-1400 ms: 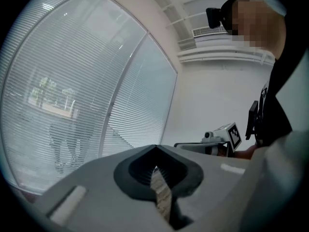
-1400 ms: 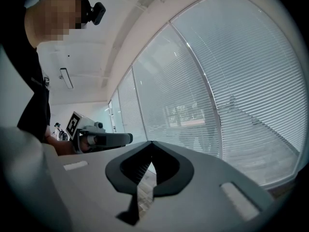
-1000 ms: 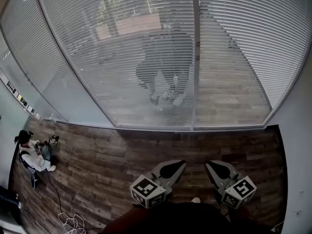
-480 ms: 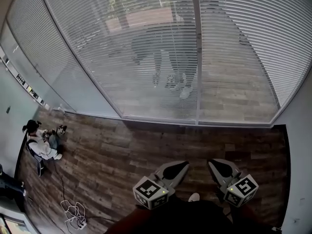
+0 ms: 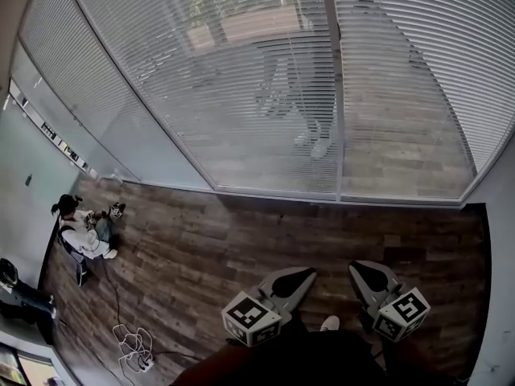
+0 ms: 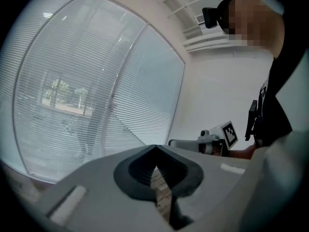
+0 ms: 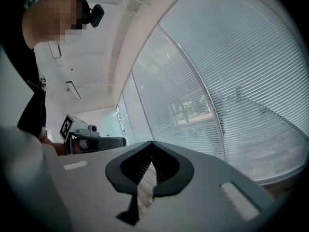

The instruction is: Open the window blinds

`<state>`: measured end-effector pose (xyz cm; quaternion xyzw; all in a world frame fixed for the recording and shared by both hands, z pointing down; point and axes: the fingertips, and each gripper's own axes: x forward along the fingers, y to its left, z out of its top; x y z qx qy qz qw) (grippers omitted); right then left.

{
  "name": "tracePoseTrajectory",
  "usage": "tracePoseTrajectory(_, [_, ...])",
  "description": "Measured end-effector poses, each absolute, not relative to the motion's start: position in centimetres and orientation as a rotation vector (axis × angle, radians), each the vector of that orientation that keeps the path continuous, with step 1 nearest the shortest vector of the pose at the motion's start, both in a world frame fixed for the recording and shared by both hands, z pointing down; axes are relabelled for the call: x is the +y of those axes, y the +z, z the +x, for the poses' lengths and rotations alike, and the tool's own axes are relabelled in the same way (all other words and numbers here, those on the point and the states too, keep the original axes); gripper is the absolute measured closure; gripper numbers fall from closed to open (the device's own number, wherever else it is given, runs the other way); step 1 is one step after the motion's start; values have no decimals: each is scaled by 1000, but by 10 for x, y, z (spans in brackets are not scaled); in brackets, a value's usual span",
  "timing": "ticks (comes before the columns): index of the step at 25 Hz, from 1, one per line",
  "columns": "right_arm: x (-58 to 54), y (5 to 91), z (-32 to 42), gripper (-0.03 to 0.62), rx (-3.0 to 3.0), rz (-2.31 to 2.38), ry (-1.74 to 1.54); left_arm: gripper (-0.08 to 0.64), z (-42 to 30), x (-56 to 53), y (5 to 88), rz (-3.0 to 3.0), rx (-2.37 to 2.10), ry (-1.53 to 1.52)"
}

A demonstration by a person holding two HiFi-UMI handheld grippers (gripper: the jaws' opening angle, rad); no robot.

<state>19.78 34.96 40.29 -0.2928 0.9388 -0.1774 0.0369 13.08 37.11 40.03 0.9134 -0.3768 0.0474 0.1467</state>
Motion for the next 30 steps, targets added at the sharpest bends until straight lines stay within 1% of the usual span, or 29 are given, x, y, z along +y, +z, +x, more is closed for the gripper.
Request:
tracePoseTrajectory(7, [341, 420, 192, 566, 2895, -969, -573, 560, 124, 359, 403, 2649, -1038, 112])
tracePoseTrajectory(12, [329, 412, 170, 566, 2923, -978, -529, 560, 102, 339, 403, 2676, -1029, 95])
tracePoseTrajectory(16, [300, 393, 149, 566, 2930, -999, -491, 560, 84, 309, 385, 2679, -1010, 57])
tracePoseTrajectory(24, [236, 402, 96, 566, 2921, -1037, -451, 560, 27, 237, 393, 2703, -1007, 14])
tracePoseTrajectory(30, [213, 414, 44, 566, 2925, -1101, -415, 560, -25, 216, 416, 2714, -938, 31])
